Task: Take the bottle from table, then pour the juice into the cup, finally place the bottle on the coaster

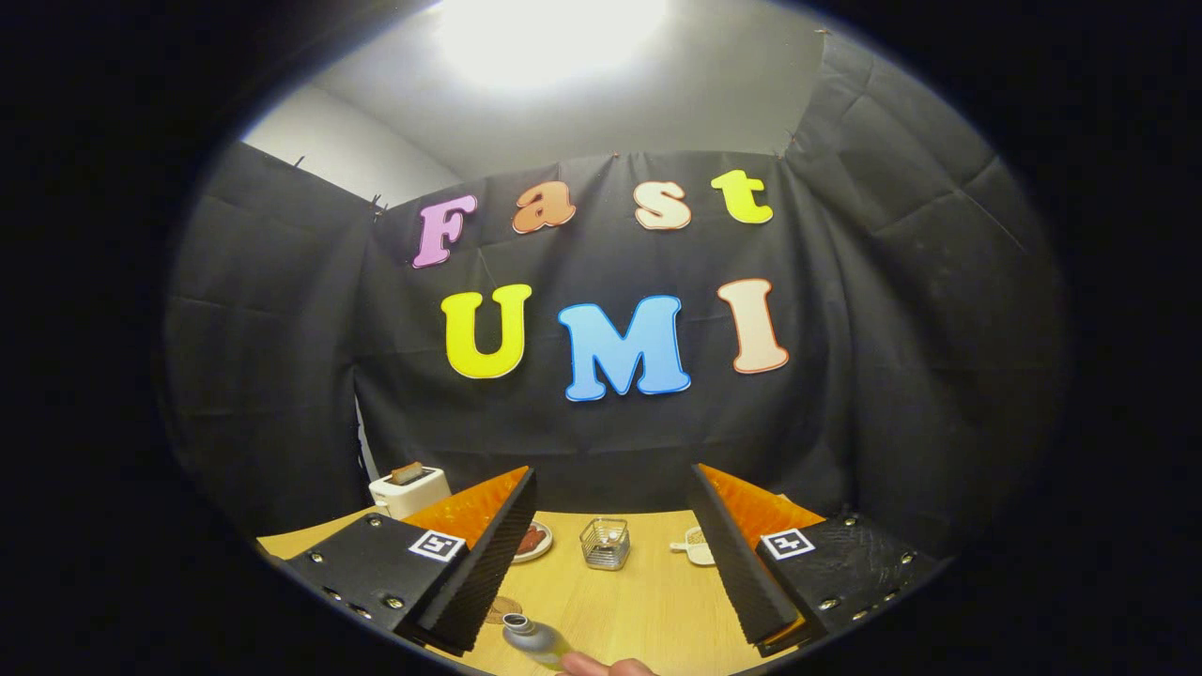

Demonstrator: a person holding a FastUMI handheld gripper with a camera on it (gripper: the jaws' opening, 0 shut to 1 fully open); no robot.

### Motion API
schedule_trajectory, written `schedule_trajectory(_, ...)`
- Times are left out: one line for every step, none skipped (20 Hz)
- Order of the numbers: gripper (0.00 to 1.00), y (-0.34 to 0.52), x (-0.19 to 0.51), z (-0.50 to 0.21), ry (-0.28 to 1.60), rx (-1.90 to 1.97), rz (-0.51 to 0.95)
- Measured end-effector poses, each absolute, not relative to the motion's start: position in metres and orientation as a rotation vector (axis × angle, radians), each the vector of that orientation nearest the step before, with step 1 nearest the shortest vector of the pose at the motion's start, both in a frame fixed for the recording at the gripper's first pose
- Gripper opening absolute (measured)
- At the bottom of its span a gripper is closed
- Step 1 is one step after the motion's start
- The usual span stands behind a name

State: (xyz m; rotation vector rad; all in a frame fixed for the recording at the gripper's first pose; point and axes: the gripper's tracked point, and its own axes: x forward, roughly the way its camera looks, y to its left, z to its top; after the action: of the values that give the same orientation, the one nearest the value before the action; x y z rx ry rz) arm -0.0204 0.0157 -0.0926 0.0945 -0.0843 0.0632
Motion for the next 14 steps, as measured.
schedule_trajectory(0.99, 0.017, -0.022, -0.103, -0.084, 0.091, 0.065)
schedule_trajectory(0.99, 0.021, -0.024, -0.113, -0.077, 0.089, 0.067)
schedule_trajectory(0.99, 0.024, -0.028, -0.122, -0.072, 0.089, 0.073)
schedule_trajectory(0.99, 0.029, -0.031, -0.130, -0.067, 0.090, 0.083)
schedule_trajectory(0.99, 0.033, -0.032, -0.139, -0.055, 0.089, 0.088)
schedule_trajectory(0.99, 0.035, -0.035, -0.148, -0.047, 0.085, 0.091)
schedule_trajectory(0.99, 0.037, -0.038, -0.155, -0.045, 0.084, 0.091)
schedule_trajectory(0.99, 0.041, -0.040, -0.164, -0.042, 0.082, 0.096)
schedule_trajectory(0.99, 0.048, -0.040, -0.176, -0.037, 0.075, 0.109)
schedule_trajectory(0.99, 0.054, -0.042, -0.187, -0.031, 0.067, 0.120)
schedule_trajectory(0.99, 0.057, -0.043, -0.201, -0.022, 0.056, 0.118)
schedule_trajectory(0.99, 0.060, -0.044, -0.212, -0.016, 0.046, 0.113)
schedule_trajectory(0.99, 0.064, -0.045, -0.223, -0.013, 0.040, 0.110)
schedule_trajectory(0.99, 0.069, -0.045, -0.233, -0.011, 0.038, 0.112)
